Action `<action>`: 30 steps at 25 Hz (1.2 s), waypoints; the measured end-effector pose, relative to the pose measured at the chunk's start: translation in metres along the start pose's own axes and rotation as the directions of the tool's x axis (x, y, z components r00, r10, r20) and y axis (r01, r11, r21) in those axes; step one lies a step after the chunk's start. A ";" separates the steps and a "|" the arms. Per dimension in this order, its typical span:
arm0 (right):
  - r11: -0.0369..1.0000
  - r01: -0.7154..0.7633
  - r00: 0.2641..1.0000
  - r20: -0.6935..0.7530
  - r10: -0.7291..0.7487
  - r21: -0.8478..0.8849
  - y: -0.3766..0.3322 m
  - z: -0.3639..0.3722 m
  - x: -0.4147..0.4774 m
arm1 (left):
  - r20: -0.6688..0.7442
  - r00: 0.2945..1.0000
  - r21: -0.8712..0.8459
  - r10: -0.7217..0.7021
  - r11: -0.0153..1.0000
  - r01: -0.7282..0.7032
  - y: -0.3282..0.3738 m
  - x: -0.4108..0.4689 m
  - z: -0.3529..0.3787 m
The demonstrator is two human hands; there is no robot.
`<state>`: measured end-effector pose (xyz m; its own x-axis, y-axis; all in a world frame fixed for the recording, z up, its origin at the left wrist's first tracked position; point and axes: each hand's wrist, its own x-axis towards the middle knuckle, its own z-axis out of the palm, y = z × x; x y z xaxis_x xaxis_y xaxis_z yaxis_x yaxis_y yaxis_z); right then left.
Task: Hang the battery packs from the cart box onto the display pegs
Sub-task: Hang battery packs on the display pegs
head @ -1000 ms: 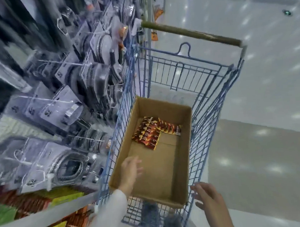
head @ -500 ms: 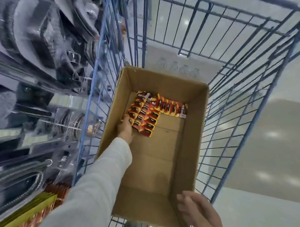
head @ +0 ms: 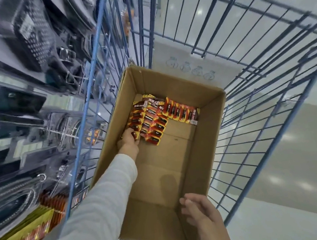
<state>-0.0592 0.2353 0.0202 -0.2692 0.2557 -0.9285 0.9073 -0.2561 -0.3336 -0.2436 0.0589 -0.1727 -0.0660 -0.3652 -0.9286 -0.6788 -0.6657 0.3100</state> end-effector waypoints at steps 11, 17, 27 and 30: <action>0.816 -0.489 0.862 0.316 0.397 0.308 -0.061 0.113 0.184 | 0.359 0.918 0.108 -0.171 0.984 0.141 -0.030 -0.118 -0.143; 0.594 -0.454 0.889 0.292 0.353 0.664 -0.061 0.170 0.231 | 0.378 0.921 0.328 -0.094 0.944 -0.039 -0.040 -0.128 -0.196; 0.693 -0.294 0.956 0.208 0.209 0.658 -0.026 0.095 0.151 | 0.473 0.881 0.357 -0.018 0.918 -0.173 -0.023 -0.155 -0.212; 0.808 -0.229 0.971 0.182 0.153 0.544 -0.018 0.065 0.097 | 0.511 0.859 0.329 0.033 0.916 -0.231 -0.017 -0.185 -0.218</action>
<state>-0.1221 0.2042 -0.0740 -0.1819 0.0394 -0.9825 0.6186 -0.7721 -0.1455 -0.0605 -0.0041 0.0383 -0.4528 -0.0036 -0.8916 -0.8468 -0.3113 0.4313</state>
